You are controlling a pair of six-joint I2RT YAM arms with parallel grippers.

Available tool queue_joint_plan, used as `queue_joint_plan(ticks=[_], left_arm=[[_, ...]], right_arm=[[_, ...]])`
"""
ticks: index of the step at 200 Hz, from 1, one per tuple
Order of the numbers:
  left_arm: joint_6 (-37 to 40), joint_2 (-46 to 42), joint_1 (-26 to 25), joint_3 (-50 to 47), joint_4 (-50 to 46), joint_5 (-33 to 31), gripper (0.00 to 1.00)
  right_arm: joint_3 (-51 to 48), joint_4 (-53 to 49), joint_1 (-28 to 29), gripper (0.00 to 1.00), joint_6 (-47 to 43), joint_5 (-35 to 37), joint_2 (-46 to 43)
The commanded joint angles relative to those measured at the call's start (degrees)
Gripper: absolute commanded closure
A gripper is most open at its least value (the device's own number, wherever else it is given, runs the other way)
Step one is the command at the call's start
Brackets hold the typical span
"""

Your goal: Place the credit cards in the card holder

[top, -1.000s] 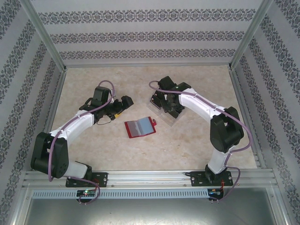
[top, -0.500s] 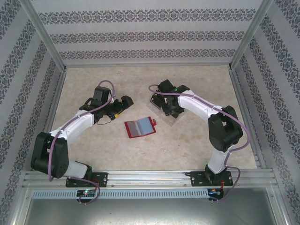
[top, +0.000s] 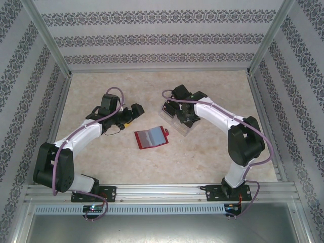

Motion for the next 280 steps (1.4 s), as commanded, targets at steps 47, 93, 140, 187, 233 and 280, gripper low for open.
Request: queue_joint_plan(ticks=[47, 93, 140, 187, 233, 280], left_arm=[[-0.7, 1.2, 0.4, -1.2, 2.6, 1.4, 0.00], [-0.9, 1.5, 0.4, -1.2, 3.0, 1.5, 0.00], [-1.2, 1.9, 0.4, -1.1, 3.4, 1.8, 0.00], [-1.1, 2.0, 0.4, -1.1, 3.6, 2.1, 0.00], [-0.9, 2.1, 0.4, -1.1, 3.6, 2.4, 0.00], [-0.7, 2.7, 0.4, -1.1, 3.4, 2.3, 0.00]], right_arm=[[1.0, -0.3, 0.0, 0.68, -1.4, 2.6, 3.2], [0.7, -0.4, 0.4, 0.74, -1.7, 2.7, 4.1], [1.3, -0.6, 0.4, 0.79, -2.3, 3.1, 4.3], [2.3, -1.2, 0.3, 0.83, -3.0, 2.3, 4.0], [3.8, -2.3, 0.3, 1.00, -3.3, 0.8, 3.4], [5.5, -3.0, 0.5, 1.00, -2.9, -0.1, 0.1]])
